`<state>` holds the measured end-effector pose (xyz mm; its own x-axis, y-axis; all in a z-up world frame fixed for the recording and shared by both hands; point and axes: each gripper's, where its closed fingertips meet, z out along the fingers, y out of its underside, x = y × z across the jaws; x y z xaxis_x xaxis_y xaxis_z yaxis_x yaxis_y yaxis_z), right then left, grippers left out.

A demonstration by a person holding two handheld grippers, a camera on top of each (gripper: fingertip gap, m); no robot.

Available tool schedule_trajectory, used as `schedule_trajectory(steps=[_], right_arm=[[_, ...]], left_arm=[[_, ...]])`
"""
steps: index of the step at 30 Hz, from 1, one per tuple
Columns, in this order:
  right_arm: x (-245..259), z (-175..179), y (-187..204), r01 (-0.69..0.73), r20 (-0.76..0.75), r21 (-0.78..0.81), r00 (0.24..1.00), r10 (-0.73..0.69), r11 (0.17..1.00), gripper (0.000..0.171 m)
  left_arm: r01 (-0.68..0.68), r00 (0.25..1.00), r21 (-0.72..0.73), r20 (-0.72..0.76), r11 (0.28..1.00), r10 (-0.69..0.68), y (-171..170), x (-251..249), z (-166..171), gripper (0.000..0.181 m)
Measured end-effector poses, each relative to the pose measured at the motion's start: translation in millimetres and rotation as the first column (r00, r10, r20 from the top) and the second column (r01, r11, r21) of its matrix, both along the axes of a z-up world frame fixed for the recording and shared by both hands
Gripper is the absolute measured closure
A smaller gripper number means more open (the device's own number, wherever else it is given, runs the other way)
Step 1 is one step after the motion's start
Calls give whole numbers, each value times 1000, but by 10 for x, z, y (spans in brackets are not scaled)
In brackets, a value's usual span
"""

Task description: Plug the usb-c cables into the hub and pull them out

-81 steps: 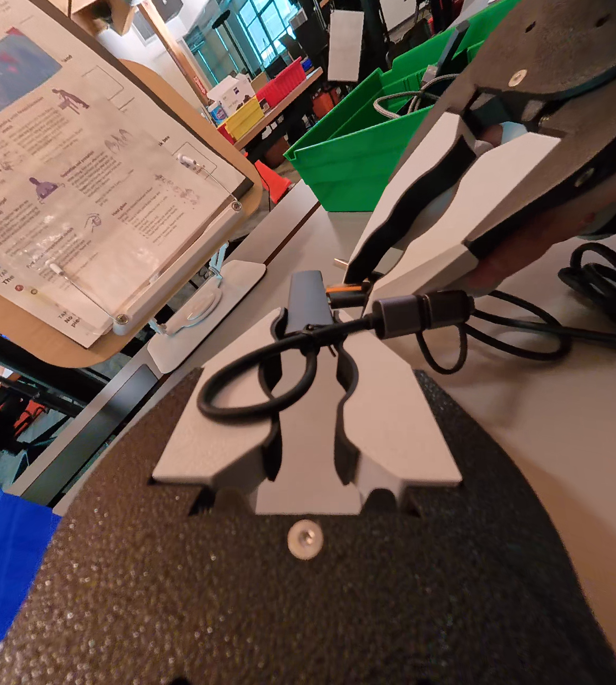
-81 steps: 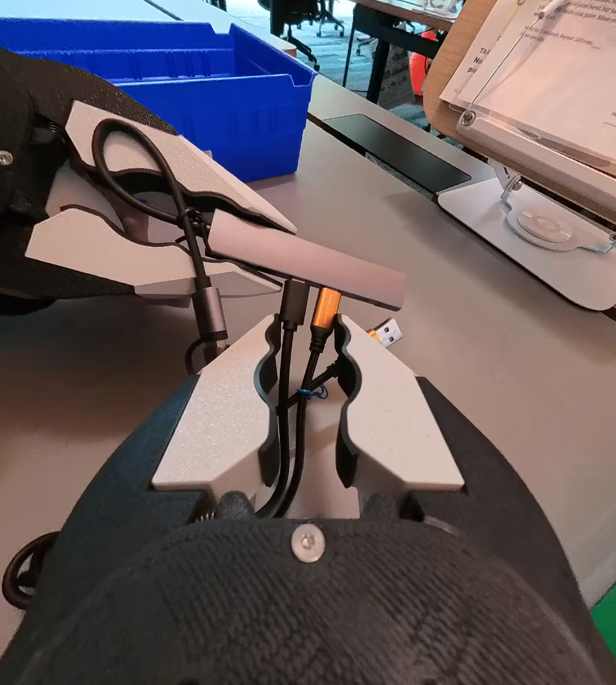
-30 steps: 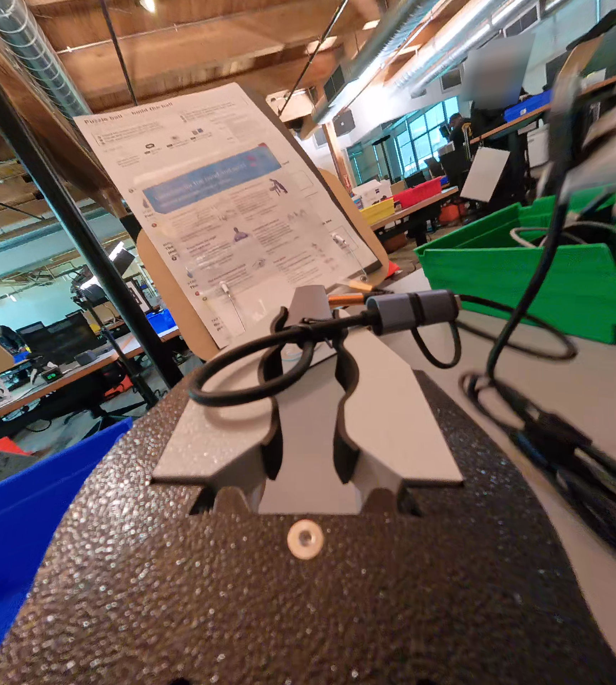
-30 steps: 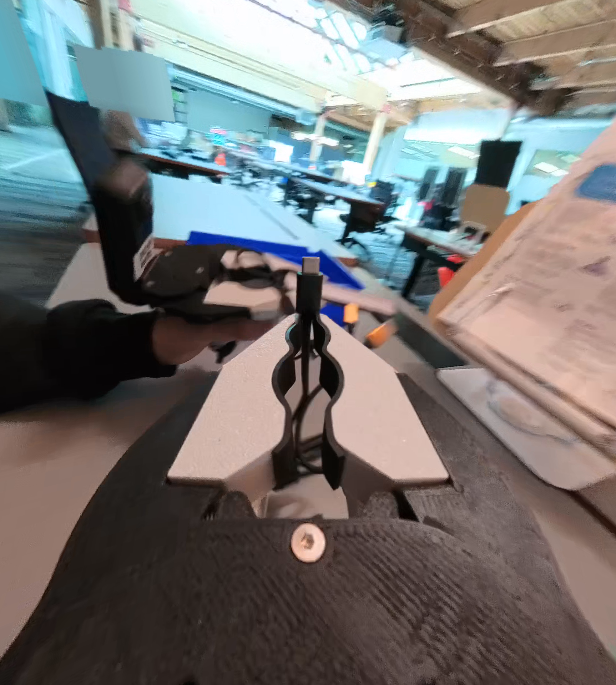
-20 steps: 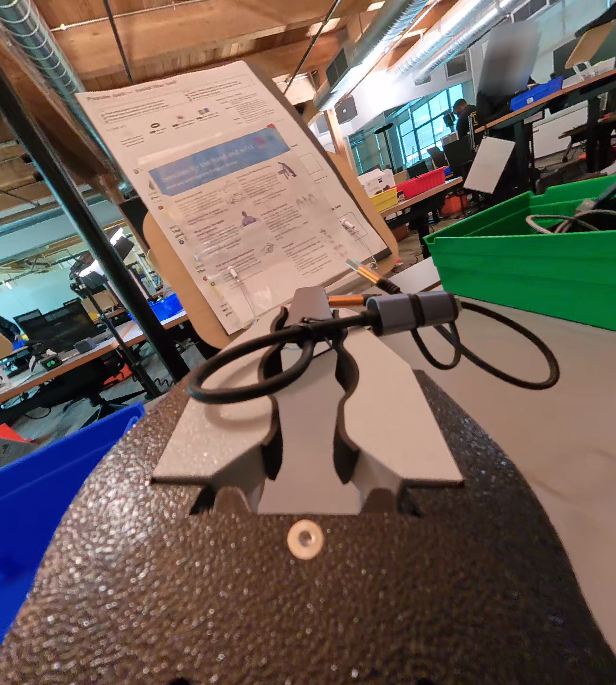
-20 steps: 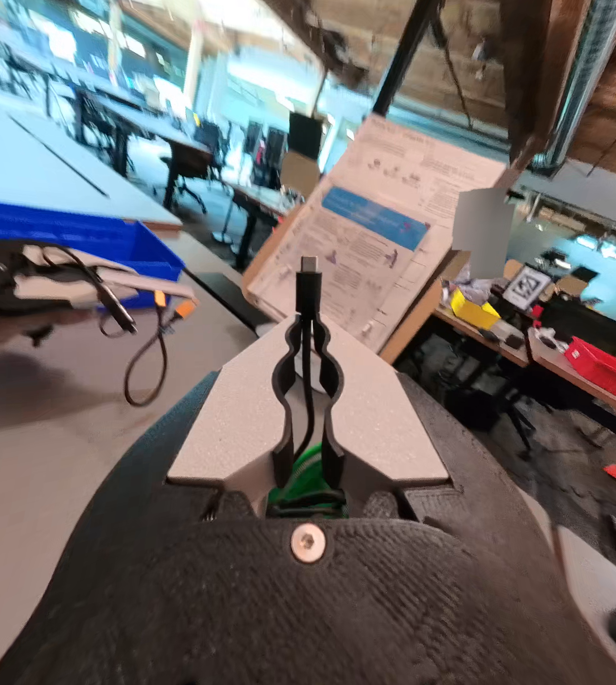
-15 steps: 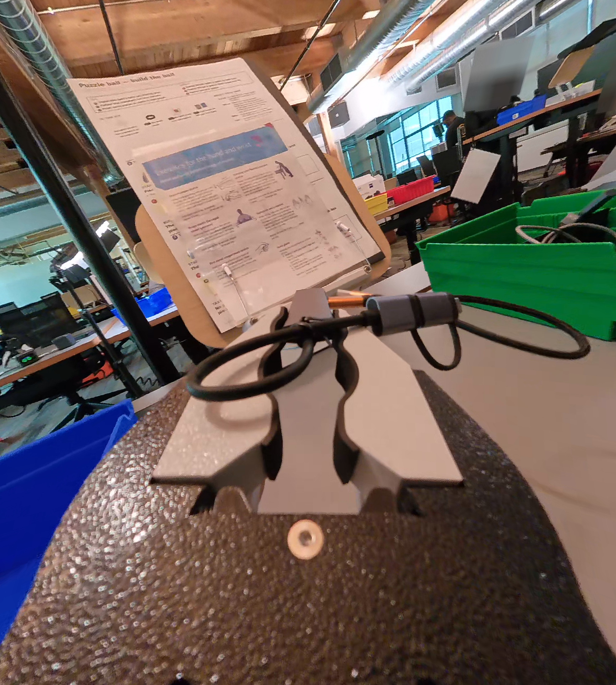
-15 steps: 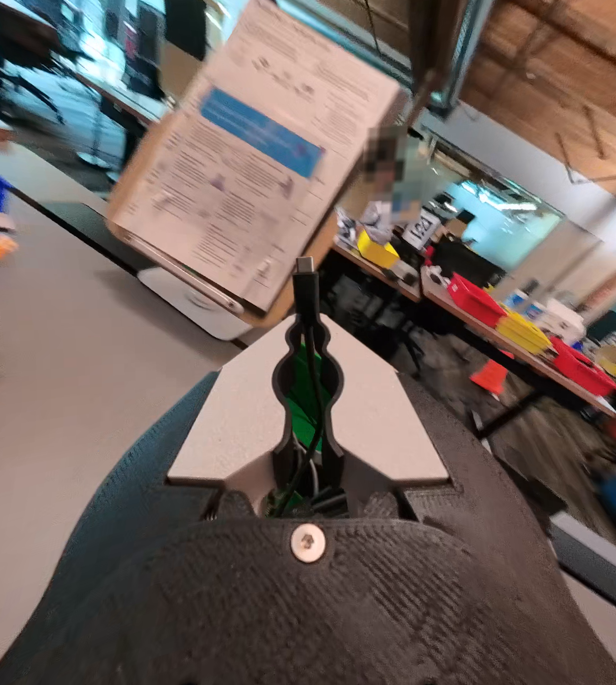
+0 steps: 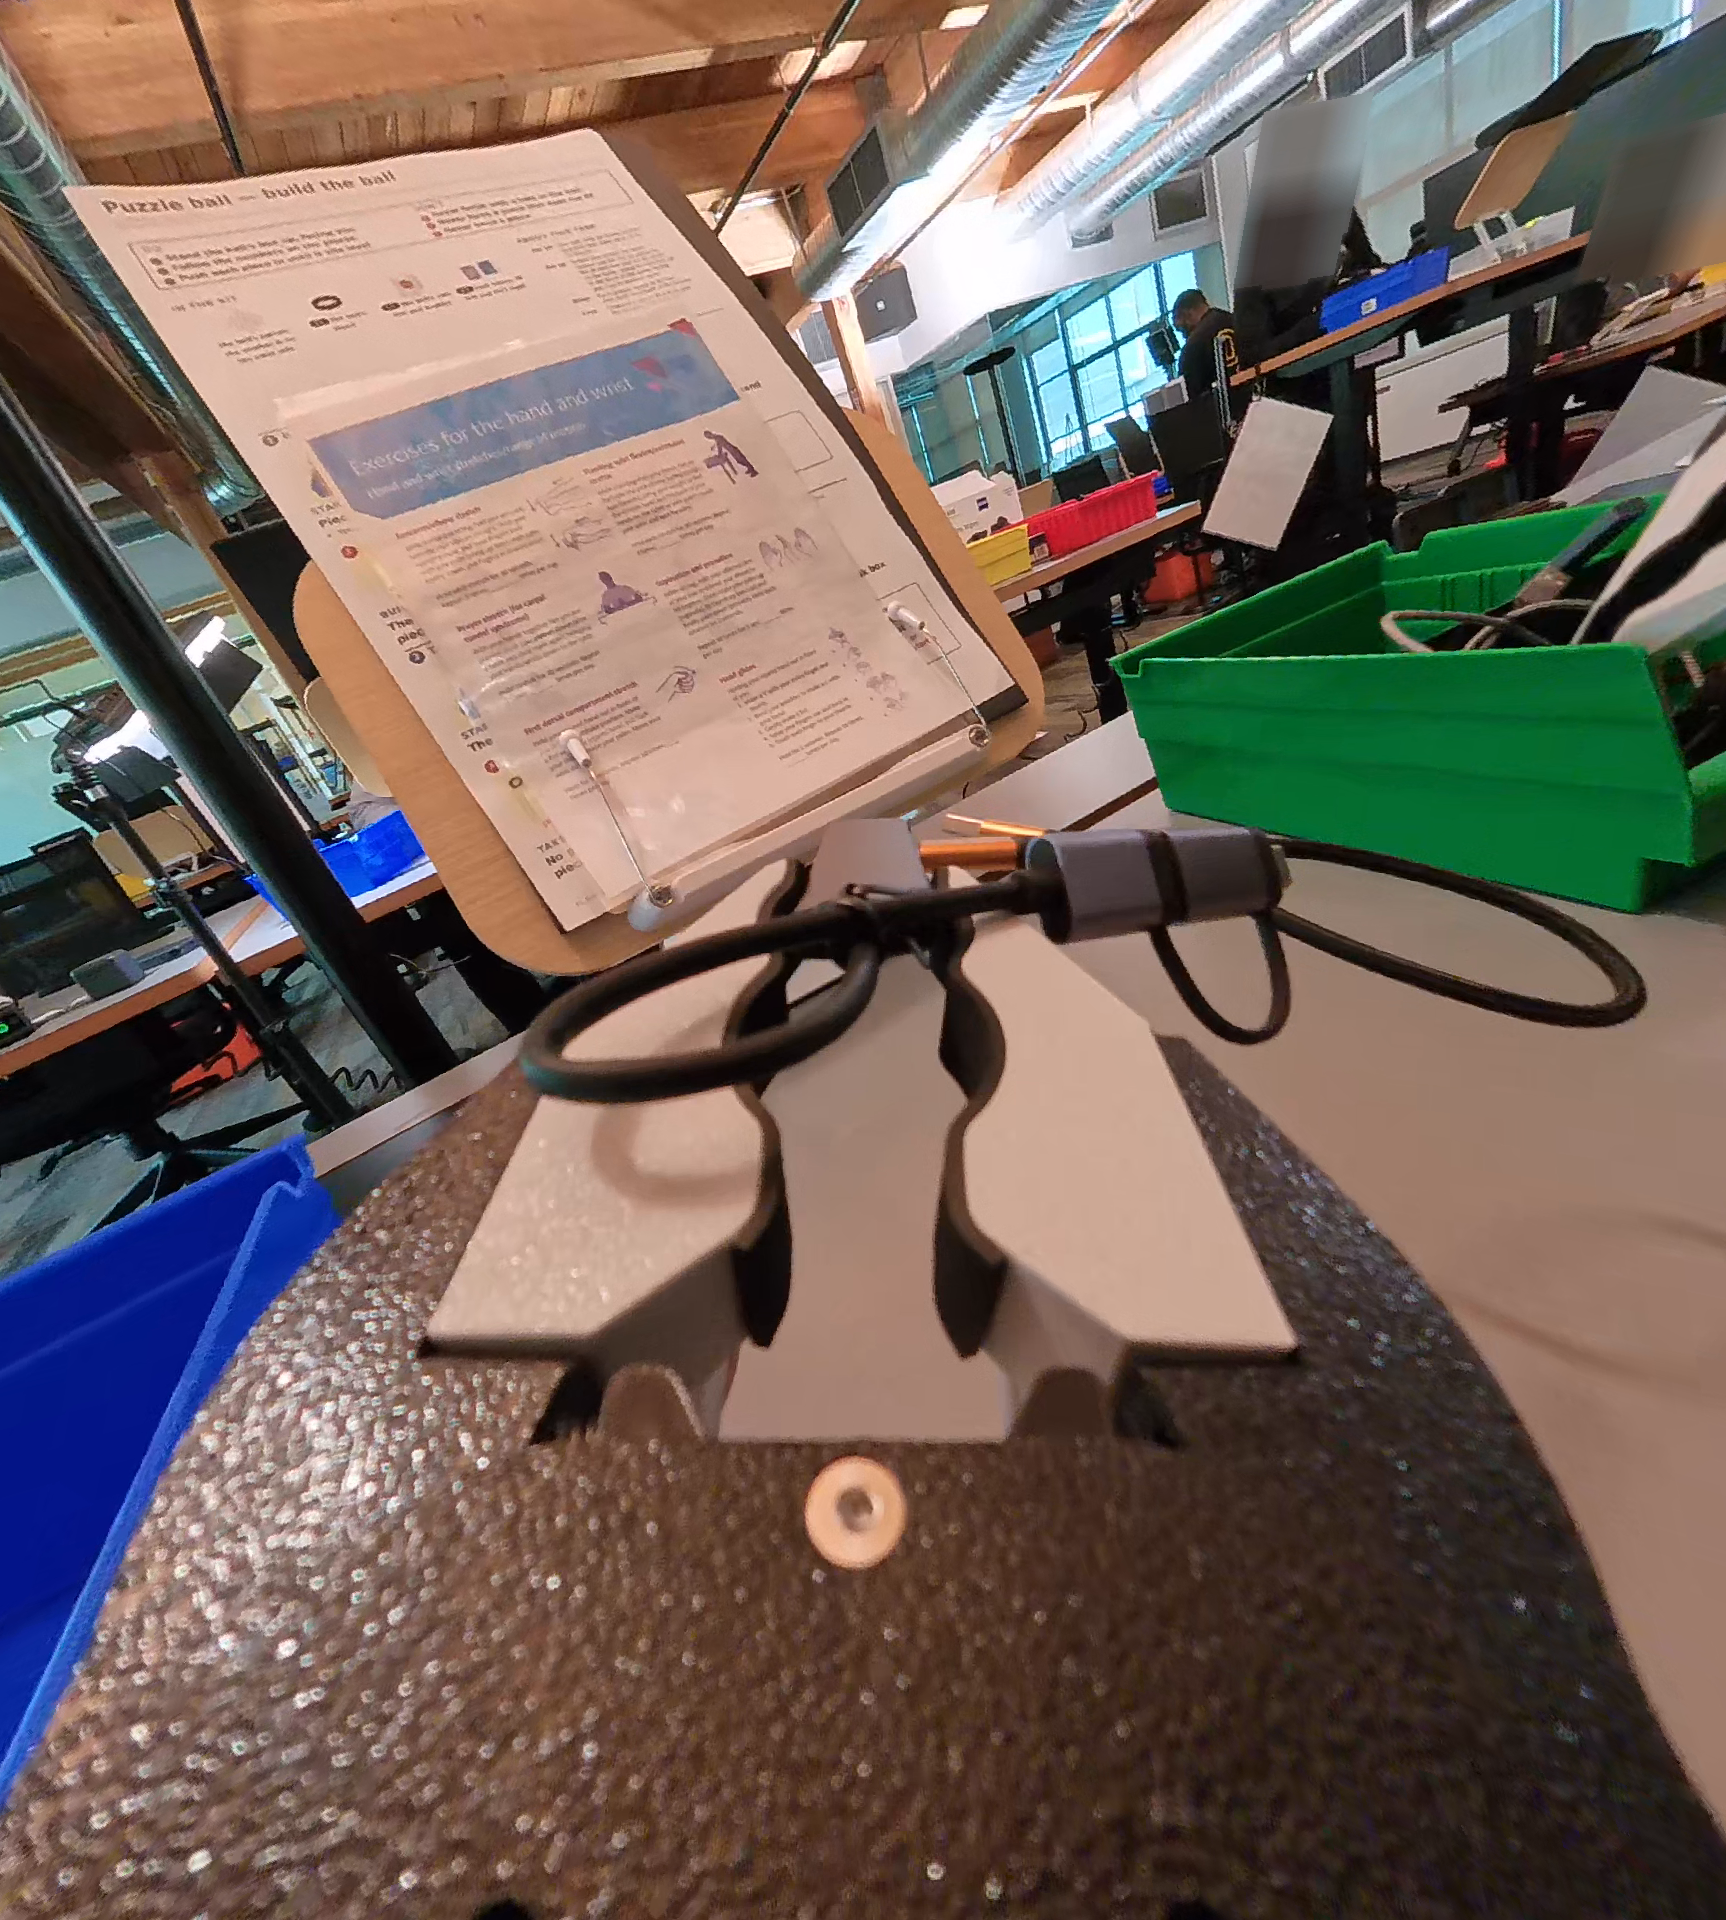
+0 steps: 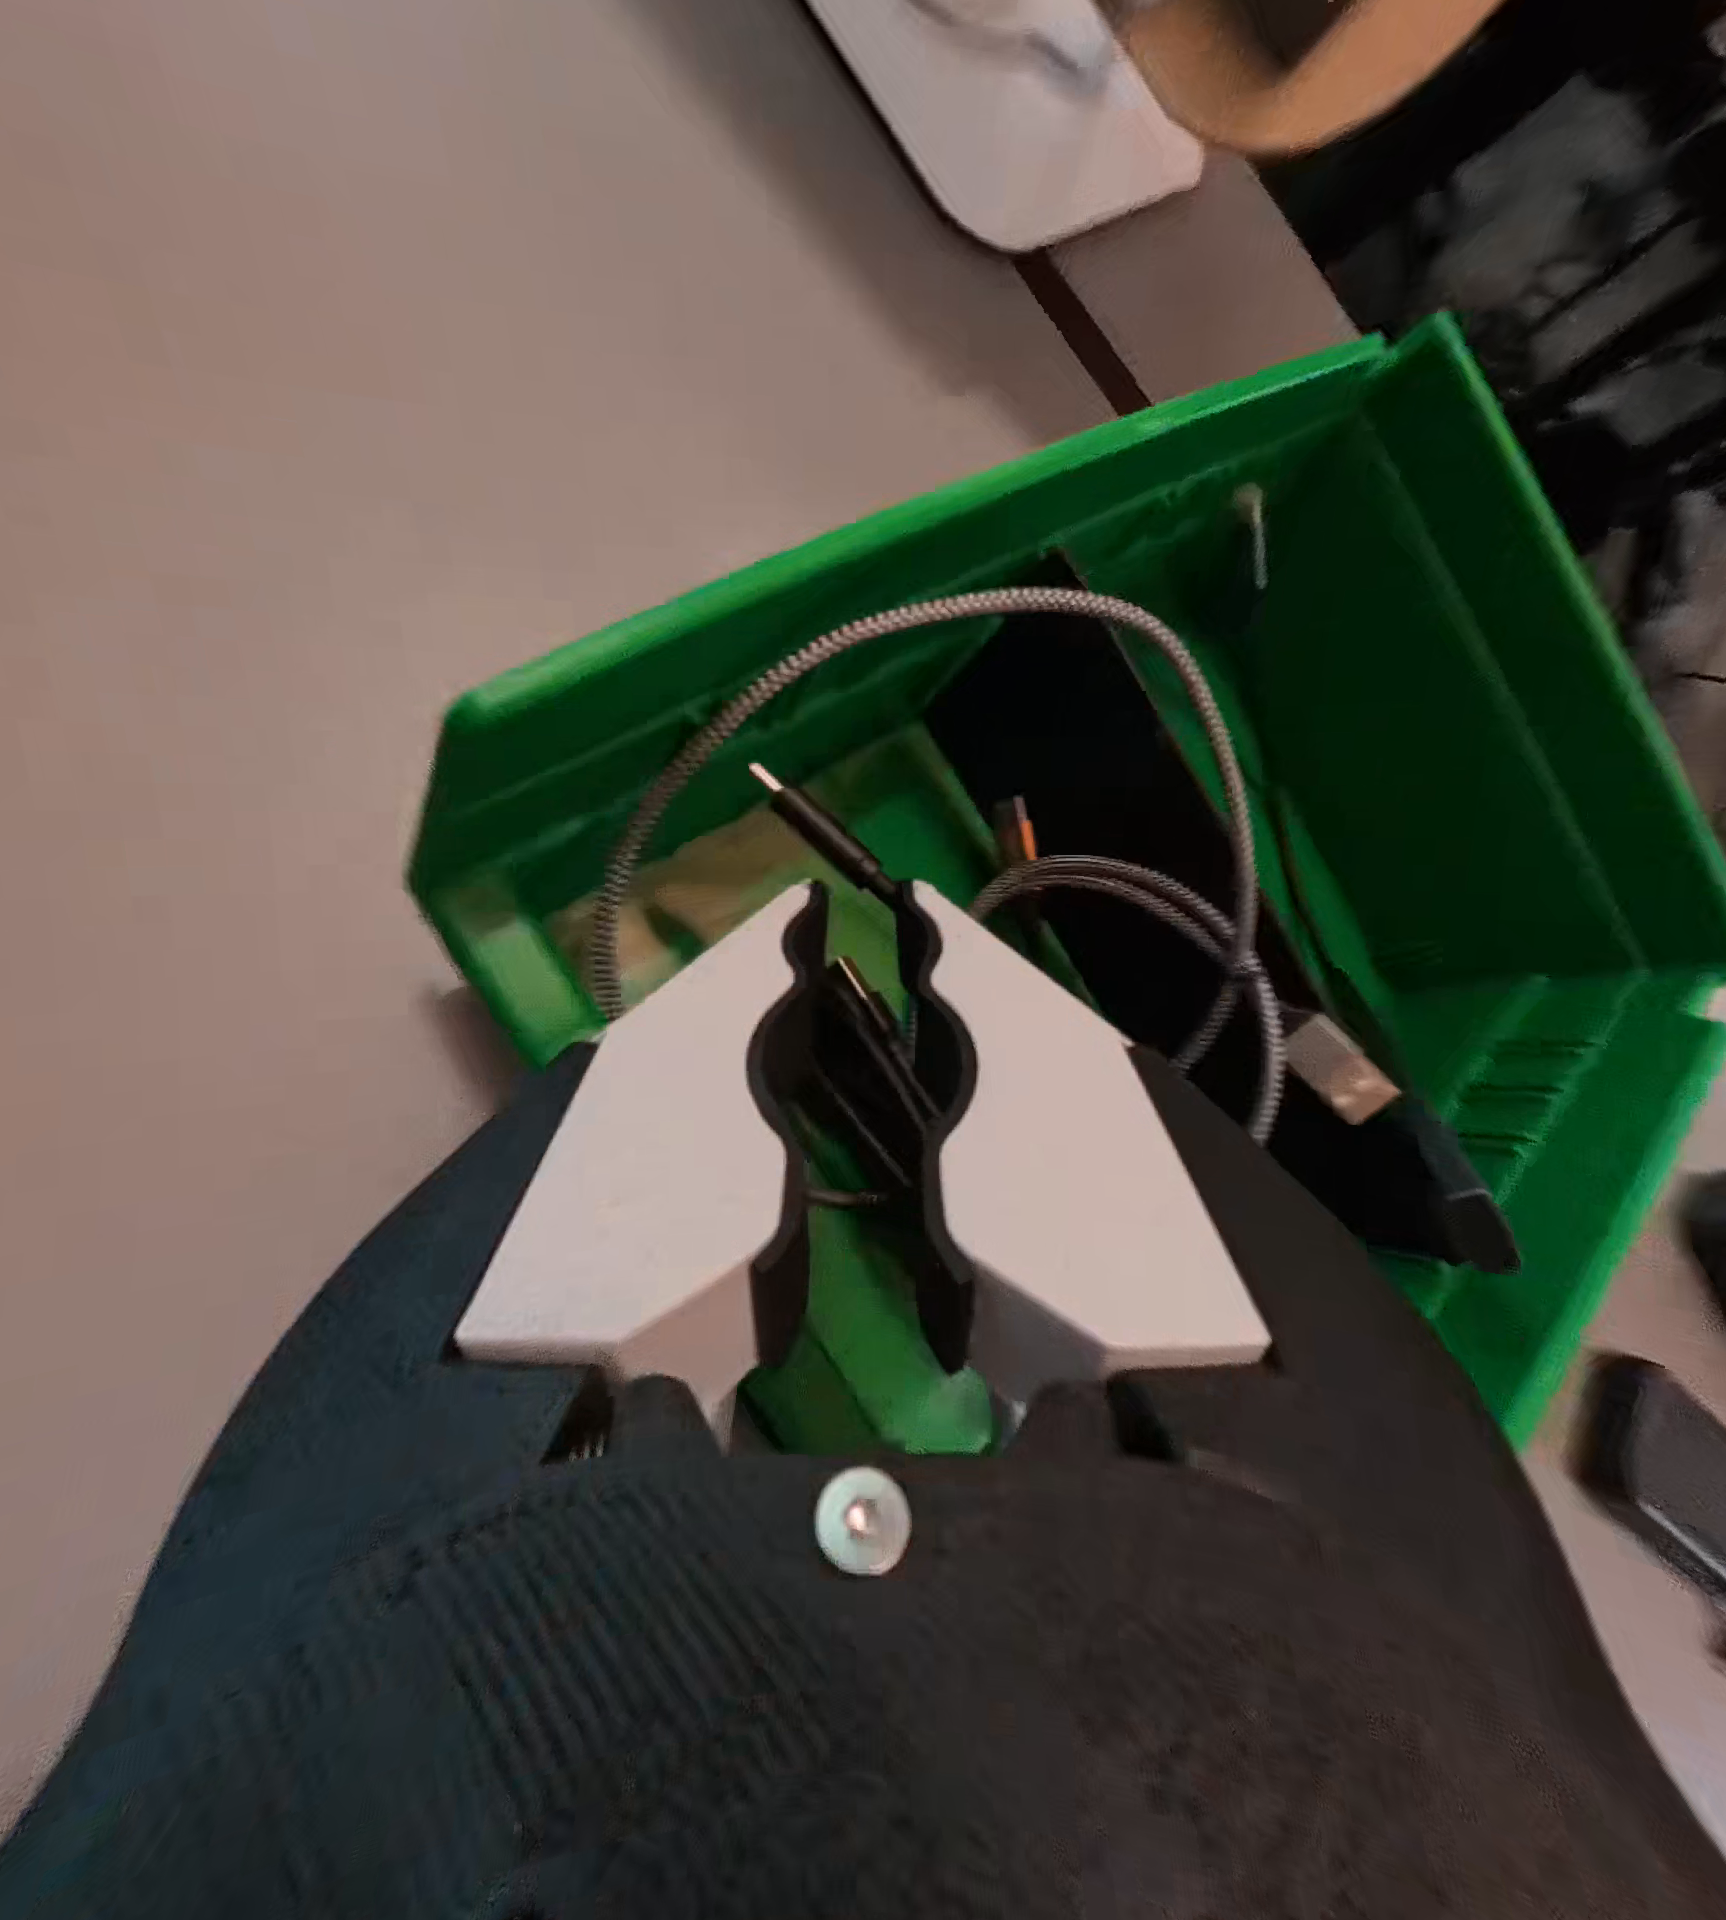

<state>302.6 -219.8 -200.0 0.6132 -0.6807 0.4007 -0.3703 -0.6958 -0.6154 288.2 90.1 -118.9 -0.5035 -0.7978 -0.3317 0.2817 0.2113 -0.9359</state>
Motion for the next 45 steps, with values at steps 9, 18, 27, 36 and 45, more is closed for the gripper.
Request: schedule_trajectory(steps=[9,18,27,36,45], right_arm=[[-53,374,82,-21,23,-7,1000,21,1000,122],[-422,935,1447,-261,247,630,960,130,732,112],[-466,875,2410,-488,447,696,869,214,527,130],[-395,643,2504,-395,362,686,914,185,611,147],[-381,623,2467,-364,339,732,928,156,576,160]], left_arm=[[5,1000,9,-17,1000,-4,-8,18,-53,158],[147,989,-26,5,989,-147,-186,-127,-1,160],[181,981,0,69,983,-181,-242,-205,38,160],[127,967,179,195,976,-161,-457,-339,-8,160],[150,966,161,184,975,-179,-497,-354,-27,160]])
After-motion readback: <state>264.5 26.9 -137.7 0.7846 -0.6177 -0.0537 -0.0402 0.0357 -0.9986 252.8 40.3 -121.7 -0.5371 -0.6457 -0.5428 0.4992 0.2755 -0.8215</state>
